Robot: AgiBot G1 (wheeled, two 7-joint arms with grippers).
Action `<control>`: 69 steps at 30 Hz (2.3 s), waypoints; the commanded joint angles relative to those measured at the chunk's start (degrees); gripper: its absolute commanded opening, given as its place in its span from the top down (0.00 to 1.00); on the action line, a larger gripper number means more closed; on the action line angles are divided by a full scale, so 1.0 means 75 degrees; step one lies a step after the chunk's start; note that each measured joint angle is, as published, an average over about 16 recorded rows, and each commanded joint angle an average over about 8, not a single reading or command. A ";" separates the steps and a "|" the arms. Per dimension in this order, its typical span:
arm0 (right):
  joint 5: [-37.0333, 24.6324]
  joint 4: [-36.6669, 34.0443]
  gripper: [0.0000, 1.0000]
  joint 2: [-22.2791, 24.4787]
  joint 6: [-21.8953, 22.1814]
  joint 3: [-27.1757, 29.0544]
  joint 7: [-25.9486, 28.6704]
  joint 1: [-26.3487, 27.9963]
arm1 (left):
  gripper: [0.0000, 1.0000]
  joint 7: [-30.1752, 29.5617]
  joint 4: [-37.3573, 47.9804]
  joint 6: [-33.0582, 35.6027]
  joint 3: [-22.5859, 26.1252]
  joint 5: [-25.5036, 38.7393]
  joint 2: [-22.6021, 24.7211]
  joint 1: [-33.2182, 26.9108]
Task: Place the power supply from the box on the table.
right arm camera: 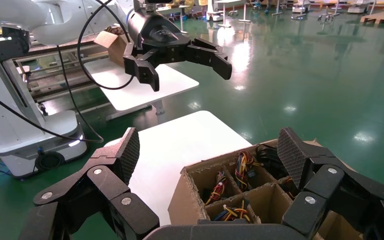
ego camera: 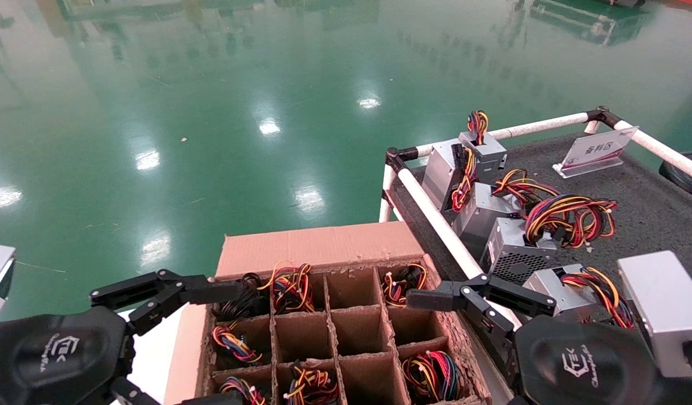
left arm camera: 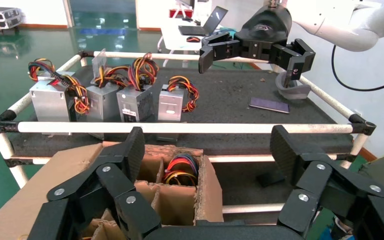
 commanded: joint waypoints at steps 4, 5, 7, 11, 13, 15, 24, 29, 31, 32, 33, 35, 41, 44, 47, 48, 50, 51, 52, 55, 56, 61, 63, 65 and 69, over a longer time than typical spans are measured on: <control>0.0000 0.0000 0.00 0.0000 0.0000 0.0000 0.0000 0.0000 | 1.00 0.0000 0.0000 0.0000 0.0000 0.0000 0.0000 0.0000; 0.0000 0.0000 0.00 0.0000 0.0000 0.0000 0.0000 0.0000 | 1.00 0.0000 0.0000 0.0000 0.0000 0.0000 0.0000 0.0000; 0.0000 0.0000 0.00 0.0000 0.0000 0.0000 0.0000 0.0000 | 1.00 0.0000 0.0000 0.0000 0.0000 0.0000 0.0000 0.0000; 0.0000 0.0000 0.00 0.0000 0.0000 0.0000 0.0000 0.0000 | 1.00 0.0000 0.0000 0.0000 0.0000 0.0000 0.0000 0.0000; 0.0000 0.0000 0.00 0.0000 0.0000 0.0000 0.0000 0.0000 | 1.00 0.0000 0.0000 0.0000 0.0000 0.0000 0.0000 0.0000; 0.0000 0.0000 0.00 0.0000 0.0000 0.0000 0.0000 0.0000 | 1.00 0.0000 0.0000 0.0000 0.0000 0.0000 0.0000 0.0000; 0.0000 0.0000 0.00 0.0000 0.0000 0.0000 0.0000 0.0000 | 1.00 0.0000 0.0000 0.0000 0.0000 0.0000 0.0000 0.0000; 0.0000 0.0000 0.00 0.0000 0.0000 0.0000 0.0000 0.0000 | 1.00 0.0000 0.0000 0.0000 0.0000 0.0000 0.0000 0.0000; 0.0000 0.0000 0.00 0.0000 0.0000 0.0000 0.0000 0.0000 | 1.00 0.0000 0.0000 0.0000 0.0000 0.0000 0.0000 0.0000; 0.0000 0.0000 0.00 0.0000 0.0000 0.0000 0.0000 0.0000 | 1.00 0.0000 0.0000 0.0000 0.0000 0.0000 0.0000 0.0000; 0.0000 0.0000 0.00 0.0000 0.0000 0.0000 0.0000 0.0000 | 1.00 0.0000 0.0000 0.0000 0.0000 0.0000 0.0000 0.0000; 0.0000 0.0000 0.00 0.0000 0.0000 0.0000 0.0000 0.0000 | 1.00 0.0000 0.0000 0.0000 0.0000 0.0000 0.0000 0.0000; 0.0000 0.0000 0.00 0.0000 0.0000 0.0000 0.0000 0.0000 | 0.48 0.0000 0.0000 0.0000 0.0000 0.0000 0.0000 0.0000; 0.0000 0.0000 0.00 0.0000 0.0000 0.0000 0.0000 0.0000 | 0.11 0.0000 0.0000 0.0000 0.0000 0.0000 0.0000 0.0000; 0.0001 0.0002 0.00 0.0001 -0.0002 0.0000 0.0002 -0.0001 | 0.00 0.0000 0.0000 0.0000 0.0000 0.0000 0.0000 0.0000; -0.0003 0.0000 0.00 0.0001 0.0001 -0.0001 0.0004 -0.0002 | 0.00 0.0000 0.0000 0.0000 0.0000 0.0000 0.0000 0.0000; -0.0045 -0.0014 0.00 -0.0005 0.0049 -0.0020 0.0031 -0.0005 | 0.00 0.0000 0.0000 0.0000 0.0000 0.0000 0.0000 0.0000; -0.0090 -0.0020 0.00 -0.0013 0.0098 -0.0038 0.0058 -0.0003 | 0.00 0.0000 0.0000 0.0000 0.0000 0.0000 0.0000 0.0000; -0.0148 -0.0020 0.00 -0.0024 0.0161 -0.0062 0.0093 0.0001 | 0.00 0.0000 0.0000 0.0000 0.0000 0.0000 0.0000 0.0000; -0.0436 0.0017 0.00 -0.0064 0.0471 -0.0178 0.0275 0.0014 | 0.00 0.0000 0.0000 0.0000 0.0000 0.0000 0.0000 0.0000; -0.0558 0.0049 0.00 -0.0076 0.0605 -0.0228 0.0366 0.0019 | 0.00 0.0000 0.0000 0.0000 0.0000 0.0000 0.0000 0.0000; -0.1235 0.0296 0.00 -0.0117 0.1274 -0.0506 0.0873 0.0034 | 0.00 0.0000 0.0000 0.0000 0.0000 0.0000 0.0000 0.0000; -0.1526 0.0374 0.00 -0.0156 0.1513 -0.0634 0.1070 0.0050 | 0.00 0.0000 0.0000 0.0000 0.0000 0.0000 0.0000 0.0000; -0.1823 0.0425 0.00 -0.0233 0.1732 -0.0766 0.1220 0.0076 | 0.00 0.0000 0.0000 0.0000 0.0000 0.0000 0.0000 0.0000; -0.2427 0.0463 0.00 -0.0509 0.2200 -0.1063 0.1531 0.0121 | 0.00 0.0000 0.0000 0.0000 0.0000 0.0000 0.0000 0.0000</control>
